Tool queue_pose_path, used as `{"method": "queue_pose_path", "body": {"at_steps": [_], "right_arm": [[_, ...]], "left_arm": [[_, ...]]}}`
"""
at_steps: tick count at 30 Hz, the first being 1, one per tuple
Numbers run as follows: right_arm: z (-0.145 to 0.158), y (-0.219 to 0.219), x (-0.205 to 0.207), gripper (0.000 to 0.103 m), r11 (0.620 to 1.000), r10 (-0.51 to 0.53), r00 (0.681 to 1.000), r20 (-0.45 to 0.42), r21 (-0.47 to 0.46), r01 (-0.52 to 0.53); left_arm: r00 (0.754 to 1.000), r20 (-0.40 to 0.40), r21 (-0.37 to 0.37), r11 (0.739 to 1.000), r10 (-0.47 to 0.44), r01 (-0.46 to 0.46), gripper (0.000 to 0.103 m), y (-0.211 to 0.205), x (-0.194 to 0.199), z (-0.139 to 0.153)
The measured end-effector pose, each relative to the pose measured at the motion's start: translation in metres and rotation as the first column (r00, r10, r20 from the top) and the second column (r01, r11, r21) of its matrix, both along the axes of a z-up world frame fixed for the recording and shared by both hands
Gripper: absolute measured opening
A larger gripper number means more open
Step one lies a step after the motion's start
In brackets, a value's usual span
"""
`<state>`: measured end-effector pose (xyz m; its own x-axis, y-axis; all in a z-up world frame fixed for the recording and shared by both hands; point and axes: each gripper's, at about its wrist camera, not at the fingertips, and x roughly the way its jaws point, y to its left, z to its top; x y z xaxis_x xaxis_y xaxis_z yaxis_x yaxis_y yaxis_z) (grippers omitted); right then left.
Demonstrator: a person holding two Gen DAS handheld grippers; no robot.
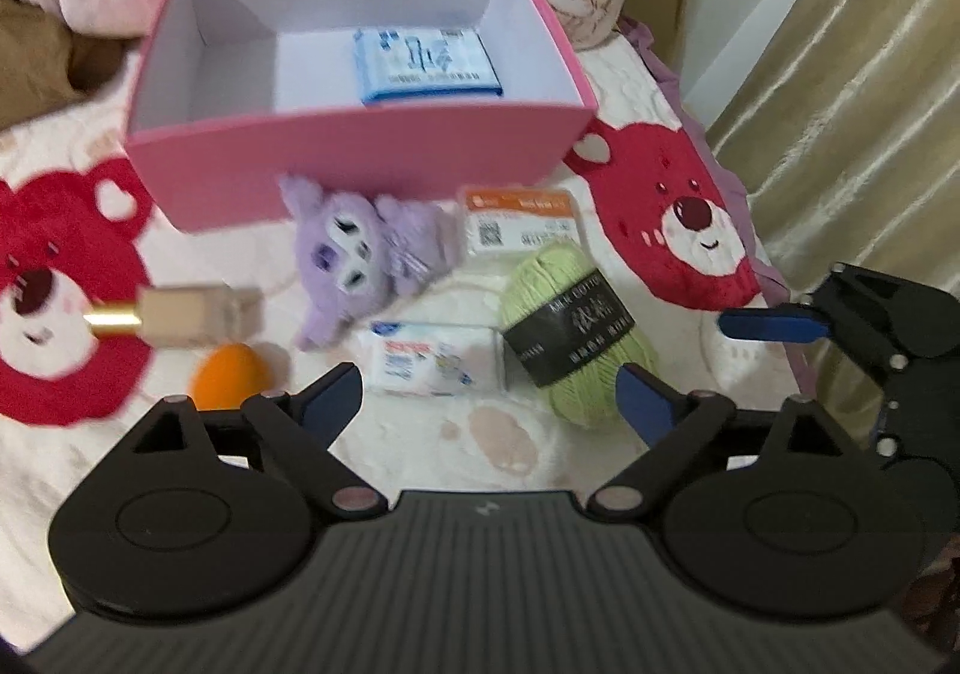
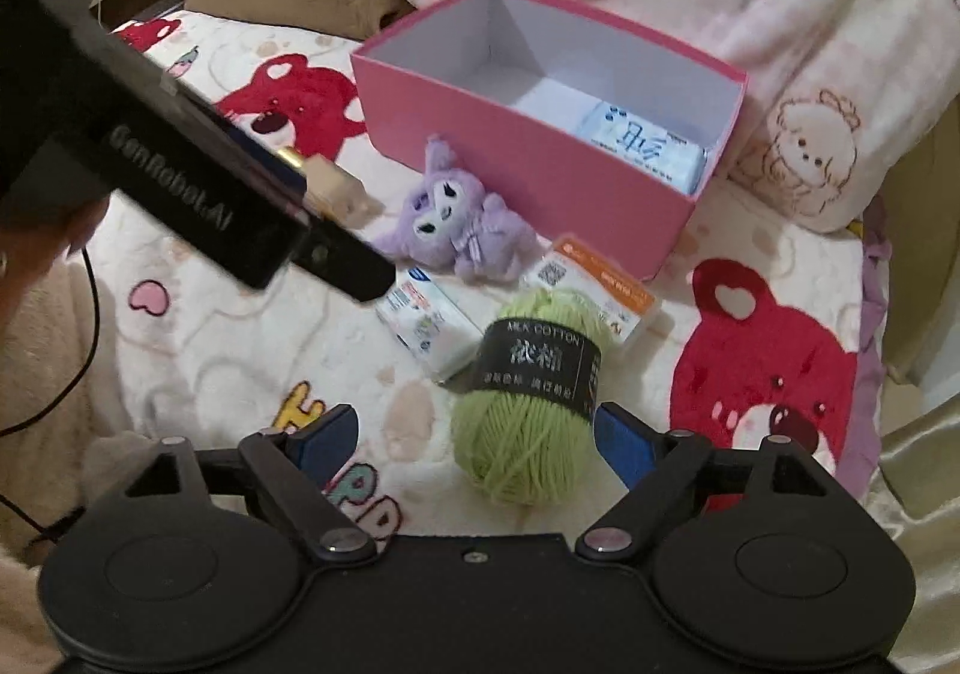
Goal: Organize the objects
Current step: 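Reach the left tool to the green yarn ball and close on it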
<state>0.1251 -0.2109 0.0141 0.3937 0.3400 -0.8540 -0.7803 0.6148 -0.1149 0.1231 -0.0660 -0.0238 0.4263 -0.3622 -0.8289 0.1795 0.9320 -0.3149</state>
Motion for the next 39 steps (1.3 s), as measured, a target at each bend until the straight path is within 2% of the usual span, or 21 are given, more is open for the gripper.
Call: {"method": "queue_pose_path", "body": {"at_steps": [9, 13, 19, 21, 24, 29, 31, 33, 37, 39], "right_arm": [[-0.038, -0.009, 0.006, 0.089, 1.000, 0.017, 0.998, 0.068, 0.004, -0.017], [-0.048, -0.014, 0.006, 0.089, 0.999, 0.021, 0.995, 0.099, 0.034, -0.024], [-0.060, -0.024, 0.013, 0.089, 0.997, -0.002, 0.995, 0.105, 0.083, -0.007], [-0.066, -0.026, 0.019, 0.089, 0.996, -0.015, 0.995, 0.099, 0.089, 0.006], [-0.074, -0.031, 0.026, 0.089, 0.993, -0.028, 0.997, 0.072, 0.113, 0.020], [-0.084, -0.041, 0.036, 0.088, 0.981, -0.065, 0.998, 0.003, 0.183, 0.063], [-0.086, -0.043, 0.037, 0.084, 0.975, -0.066, 0.998, -0.017, 0.212, 0.068], [-0.088, -0.044, 0.037, 0.074, 0.971, -0.076, 0.997, -0.032, 0.223, 0.081], [-0.091, -0.044, 0.035, 0.068, 0.966, -0.114, 0.992, -0.045, 0.230, 0.121], [-0.089, -0.045, 0.034, 0.064, 0.957, -0.147, 0.987, -0.058, 0.242, 0.157]], "left_arm": [[0.999, 0.028, -0.097, 0.995, 0.034, -0.031, 0.092, -0.024, -0.004, -0.038], [0.999, -0.013, -0.148, 0.988, 0.050, -0.051, 0.089, -0.027, -0.001, -0.052], [0.999, -0.023, -0.196, 0.979, 0.049, -0.053, 0.082, -0.035, 0.002, -0.075], [0.999, -0.006, -0.196, 0.979, 0.047, -0.047, 0.075, -0.038, 0.004, -0.078], [0.999, 0.022, -0.209, 0.977, 0.046, -0.041, 0.072, -0.043, 0.007, -0.082], [0.999, -0.004, -0.283, 0.958, 0.048, -0.047, 0.063, -0.044, 0.012, -0.093], [0.998, -0.025, -0.308, 0.950, 0.052, -0.057, 0.062, -0.044, 0.013, -0.098], [0.998, -0.034, -0.314, 0.947, 0.052, -0.060, 0.062, -0.046, 0.013, -0.102], [0.999, -0.020, -0.309, 0.950, 0.049, -0.053, 0.061, -0.050, 0.012, -0.107], [0.999, -0.006, -0.310, 0.950, 0.044, -0.043, 0.057, -0.051, 0.010, -0.106]]}}
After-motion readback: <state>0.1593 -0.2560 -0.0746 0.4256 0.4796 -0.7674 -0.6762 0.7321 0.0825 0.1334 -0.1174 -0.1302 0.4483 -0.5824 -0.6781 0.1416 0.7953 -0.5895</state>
